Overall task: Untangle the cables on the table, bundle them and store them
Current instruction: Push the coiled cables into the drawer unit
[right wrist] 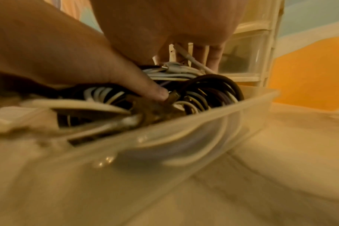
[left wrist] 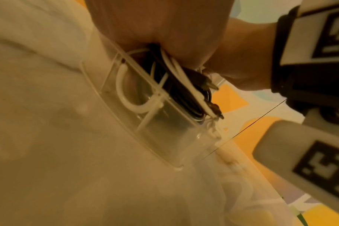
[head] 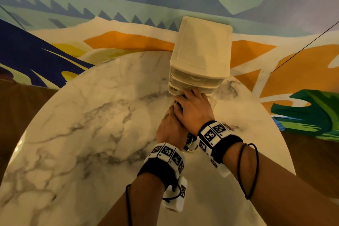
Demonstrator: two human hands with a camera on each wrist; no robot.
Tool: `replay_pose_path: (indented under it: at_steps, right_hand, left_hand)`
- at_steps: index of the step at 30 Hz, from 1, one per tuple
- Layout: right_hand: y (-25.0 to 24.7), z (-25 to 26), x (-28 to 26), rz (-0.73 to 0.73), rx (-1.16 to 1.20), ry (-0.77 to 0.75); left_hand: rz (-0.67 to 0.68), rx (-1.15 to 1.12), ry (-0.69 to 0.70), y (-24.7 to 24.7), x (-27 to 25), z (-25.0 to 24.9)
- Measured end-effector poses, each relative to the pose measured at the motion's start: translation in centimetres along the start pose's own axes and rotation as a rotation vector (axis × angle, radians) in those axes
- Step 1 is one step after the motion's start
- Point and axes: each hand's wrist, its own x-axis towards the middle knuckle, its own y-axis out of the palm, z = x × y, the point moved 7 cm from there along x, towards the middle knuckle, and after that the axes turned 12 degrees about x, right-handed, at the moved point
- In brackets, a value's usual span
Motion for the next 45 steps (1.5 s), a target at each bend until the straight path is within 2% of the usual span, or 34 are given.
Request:
replay_pose_path:
  at_steps: [4, 6, 9, 13, 17, 21, 23, 29, 31, 34, 37, 38, 40, 42, 45]
  right_hand:
    - [0.3, 0.0, 0.6, 0.005, -0.051, 0.051]
    - [0.6, -0.4, 0.5, 0.050, -0.077, 0.080]
    - [0.8, -1.0, 0.2, 0.100, -0.070, 0.070]
    - [1.7, -1.8, -0.4, 0.114, 0.080, 0.071]
    - [1.8, -2.2, -0.6, 0.080, 0.361, 0.108]
    - [1.0, -2.6, -0.9, 0.065, 0.530, 0.103]
    - [0.9, -2.9, -1.1, 0.066, 0.535, 0.100]
    - [0.1, -2.2, -1.9, -0.075, 0.253, 0.016]
    - [-0.3, -1.9, -2.8, -0.108, 0.226, 0.018]
    - [-1.7, -2.6, -5.4, -0.237, 0.306, 0.104]
    - [-2.0, -5.4, -8.7, -0.409, 0.463, 0.367]
    - [-1.2, -6.4, -9.3, -0.414, 0.525, 0.476]
    - [1.4, -7.4, -9.5, -0.314, 0.641, 0.628]
    - [3.0, -7.5, -8.7, -0.254, 0.709, 0.665]
    - [3.2, -7.9, -8.0, -0.246, 0.673, 0.632]
  left_hand:
    - [-0.074, -0.046, -0.025, -0.7, -0.9, 0.0]
    - [-0.102, -0.097, -0.062, -0.9, -1.2, 0.3]
    - [-0.116, -0.102, -0.042, -0.8, -1.2, 0.2]
    - [-0.116, 0.050, 0.065, -0.6, -1.6, -0.2]
    - [-0.187, 0.404, 0.227, -1.9, -1.7, -0.6]
    - [0.007, 0.331, 0.335, -1.0, -0.6, 0.5]
    - [0.040, 0.312, 0.337, -0.6, -0.3, 0.9]
    - [0.070, 0.371, 0.255, 0.2, 0.2, 1.7]
    - [0.074, 0.405, 0.275, 0.4, 0.1, 1.5]
    - [0.061, 0.330, 0.228, 0.0, -0.1, 1.4]
    - [0.017, 0.323, 0.205, -0.6, -0.2, 1.2]
    - [0.011, 0.329, 0.207, -0.6, -0.2, 1.1]
    - [0.013, 0.308, 0.217, -0.7, -0.3, 0.9]
    - [0.030, 0.225, 0.231, -1.1, 0.2, 0.7]
    - [0.088, 0.139, 0.279, -2.0, 2.1, 0.9]
